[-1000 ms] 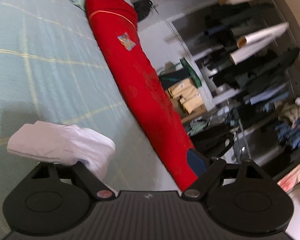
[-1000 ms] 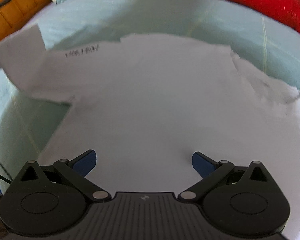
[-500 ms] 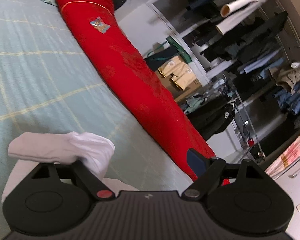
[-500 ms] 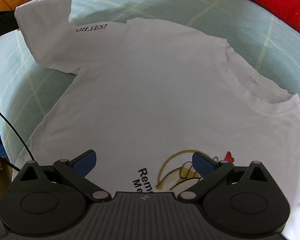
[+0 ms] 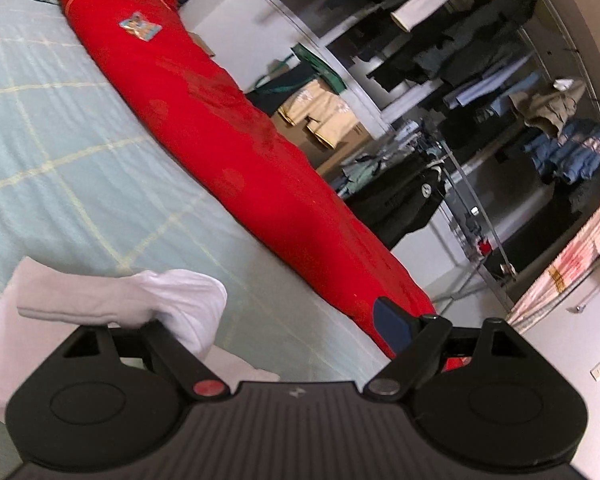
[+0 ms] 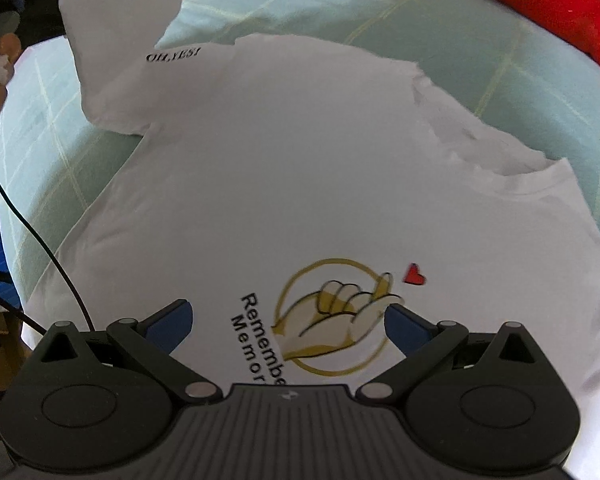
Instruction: Fold clothes
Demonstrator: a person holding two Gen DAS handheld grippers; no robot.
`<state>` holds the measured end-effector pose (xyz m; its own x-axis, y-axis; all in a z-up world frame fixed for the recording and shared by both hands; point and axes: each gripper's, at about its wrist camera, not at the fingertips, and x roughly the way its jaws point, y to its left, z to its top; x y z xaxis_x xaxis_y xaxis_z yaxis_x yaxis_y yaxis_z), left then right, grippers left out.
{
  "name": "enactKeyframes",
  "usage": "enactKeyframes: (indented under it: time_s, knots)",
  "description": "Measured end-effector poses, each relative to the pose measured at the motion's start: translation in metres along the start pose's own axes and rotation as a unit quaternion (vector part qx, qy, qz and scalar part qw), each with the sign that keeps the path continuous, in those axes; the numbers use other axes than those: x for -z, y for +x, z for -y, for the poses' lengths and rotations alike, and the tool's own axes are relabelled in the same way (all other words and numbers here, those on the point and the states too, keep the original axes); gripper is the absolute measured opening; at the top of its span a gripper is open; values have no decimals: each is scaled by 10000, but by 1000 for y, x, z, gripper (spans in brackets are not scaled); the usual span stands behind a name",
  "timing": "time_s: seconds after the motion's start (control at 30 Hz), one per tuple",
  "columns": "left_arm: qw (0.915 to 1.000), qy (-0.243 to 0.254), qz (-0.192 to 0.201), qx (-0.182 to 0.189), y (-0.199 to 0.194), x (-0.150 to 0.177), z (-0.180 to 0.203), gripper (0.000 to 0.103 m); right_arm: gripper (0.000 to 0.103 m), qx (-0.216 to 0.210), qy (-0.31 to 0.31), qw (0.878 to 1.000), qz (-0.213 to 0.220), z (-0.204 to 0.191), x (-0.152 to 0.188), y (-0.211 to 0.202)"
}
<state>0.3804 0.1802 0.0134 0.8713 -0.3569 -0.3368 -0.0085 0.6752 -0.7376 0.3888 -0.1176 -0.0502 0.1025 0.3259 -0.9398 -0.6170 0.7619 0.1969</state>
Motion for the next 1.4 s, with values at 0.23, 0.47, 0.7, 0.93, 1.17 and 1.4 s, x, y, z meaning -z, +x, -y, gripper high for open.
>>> enactKeyframes:
  time_s: [0.23, 0.47, 0.7, 0.93, 1.17, 1.4]
  knots:
    - [9998, 42, -126, 135, 17, 23, 29, 84, 103, -15, 128, 9998, 157, 19, 17, -14]
    - [9994, 51, -275, 206, 37, 45, 52, 84, 103, -6, 310, 9993, 201, 41, 36, -22]
    - [9989, 143, -414, 192, 60, 66, 74, 84, 103, -24, 369, 9991, 189, 58, 57, -24]
    - [9979, 348, -536, 70, 81, 89, 91, 84, 103, -5, 513, 9984, 253, 80, 69, -29]
    - [9963, 555, -660, -55, 102, 113, 108, 84, 103, 56, 594, 9980, 204, 98, 81, -29]
    - [9948, 719, -685, -223, 114, 129, 120, 84, 103, 32, 672, 9975, 203, 111, 88, -29]
